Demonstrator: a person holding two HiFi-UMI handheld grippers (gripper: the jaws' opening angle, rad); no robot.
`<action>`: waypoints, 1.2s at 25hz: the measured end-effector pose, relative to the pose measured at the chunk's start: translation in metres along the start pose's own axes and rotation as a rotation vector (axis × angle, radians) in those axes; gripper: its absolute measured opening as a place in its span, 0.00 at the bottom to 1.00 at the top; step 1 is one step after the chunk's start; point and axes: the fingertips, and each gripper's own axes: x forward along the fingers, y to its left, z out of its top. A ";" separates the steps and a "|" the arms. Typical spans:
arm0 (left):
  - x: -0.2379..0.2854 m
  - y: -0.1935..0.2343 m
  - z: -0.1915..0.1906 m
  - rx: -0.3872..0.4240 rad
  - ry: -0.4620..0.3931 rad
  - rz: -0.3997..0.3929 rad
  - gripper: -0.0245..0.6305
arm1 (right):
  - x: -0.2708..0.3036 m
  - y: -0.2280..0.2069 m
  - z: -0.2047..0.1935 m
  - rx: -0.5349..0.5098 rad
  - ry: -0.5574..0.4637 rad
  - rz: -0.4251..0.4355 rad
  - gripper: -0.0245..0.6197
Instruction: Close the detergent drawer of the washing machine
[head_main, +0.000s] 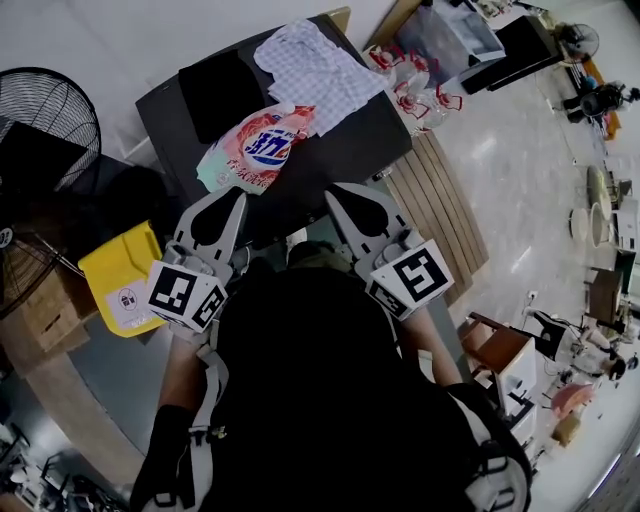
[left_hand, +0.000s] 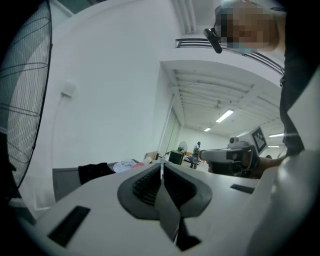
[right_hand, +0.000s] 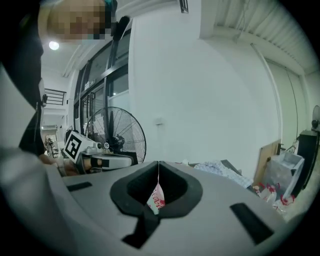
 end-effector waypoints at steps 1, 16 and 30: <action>0.000 -0.003 0.006 0.018 -0.008 -0.007 0.05 | -0.001 0.000 0.004 -0.009 -0.008 -0.002 0.06; 0.004 -0.018 0.034 0.132 -0.038 -0.035 0.05 | -0.005 0.010 0.033 -0.095 -0.072 -0.002 0.06; 0.005 -0.007 0.028 0.020 -0.052 -0.063 0.05 | 0.009 0.003 0.012 0.011 -0.043 -0.002 0.06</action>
